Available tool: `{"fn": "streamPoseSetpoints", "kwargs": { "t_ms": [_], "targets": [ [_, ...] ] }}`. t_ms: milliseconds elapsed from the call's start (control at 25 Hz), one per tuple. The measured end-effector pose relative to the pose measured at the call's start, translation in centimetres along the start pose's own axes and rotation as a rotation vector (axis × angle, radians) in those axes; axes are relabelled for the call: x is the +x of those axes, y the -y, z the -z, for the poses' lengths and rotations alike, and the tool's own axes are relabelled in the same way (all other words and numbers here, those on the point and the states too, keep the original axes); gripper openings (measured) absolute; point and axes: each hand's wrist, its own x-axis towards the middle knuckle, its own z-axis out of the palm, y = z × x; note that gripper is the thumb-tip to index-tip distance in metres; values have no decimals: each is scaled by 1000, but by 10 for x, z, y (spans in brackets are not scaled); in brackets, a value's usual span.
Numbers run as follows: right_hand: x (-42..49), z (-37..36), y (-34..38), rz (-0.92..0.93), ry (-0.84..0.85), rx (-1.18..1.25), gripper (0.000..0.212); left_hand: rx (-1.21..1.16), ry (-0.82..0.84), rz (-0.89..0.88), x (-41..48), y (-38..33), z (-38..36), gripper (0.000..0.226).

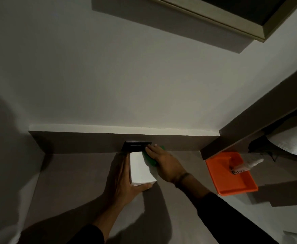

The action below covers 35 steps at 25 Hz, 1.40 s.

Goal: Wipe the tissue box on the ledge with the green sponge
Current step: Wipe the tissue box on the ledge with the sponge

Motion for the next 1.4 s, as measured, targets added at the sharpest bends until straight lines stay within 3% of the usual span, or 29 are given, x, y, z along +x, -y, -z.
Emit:
{"fn": "streamPoseSetpoints", "kwargs": {
  "t_ms": [80, 160, 200, 280, 360, 400, 440, 480, 560, 640, 760, 880, 960, 1040, 1200, 1320, 1400],
  "targets": [
    [32, -2, 17, 29, 14, -19, 62, -48, -2, 56, 1, 9, 4, 151],
    [33, -11, 37, 142, 5, -124, 64, -76, 101, 105, -3, 0, 6, 139],
    [19, -16, 46, 220, -8, -172, 68, -103, 56, -71, -9, 23, 12, 133],
    [-26, -24, 56, 336, -7, -176, 68, -49, -5, 112, 4, -33, -39, 107],
    [-70, -29, 47, 373, 16, -135, 67, -49, -27, 169, 5, -38, -59, 75],
    [-84, -29, 36, 356, 23, -125, 69, -136, 84, 165, 2, -26, -45, 74],
    [-92, -28, 22, 306, 22, -111, 70, -30, 134, 141, -3, -8, -19, 86],
    [-93, -27, 7, 237, 11, -84, 72, 34, -81, 68, -3, 5, 13, 104],
    [-77, -23, -16, 93, -38, 13, 70, -103, -17, 2, -4, -1, 17, 129],
    [-43, -20, -25, 8, -77, 129, 70, -74, 40, -53, 0, -12, 12, 137],
    [2, -13, -16, -32, -112, 338, 69, -78, 41, 16, -7, -21, 11, 141],
    [1, -16, -17, -125, -280, 679, 66, 7, -9, 45, -2, -27, 31, 123],
    [-27, -26, -20, -228, -424, 862, 64, 86, -43, -54, 0, -48, 30, 94],
    [-57, -41, -22, -373, -531, 1058, 65, 273, -16, -163, 16, -65, 23, 80],
    [-97, -67, -18, -677, -656, 1449, 64, 665, 73, -248, 39, -74, -10, 65],
    [-111, -90, -15, -735, -717, 1566, 66, 774, 98, -251, 43, -65, -22, 64],
    [-120, -105, -10, -766, -760, 1640, 67, 764, 150, -358, 50, -58, -20, 65]
  ]
}}
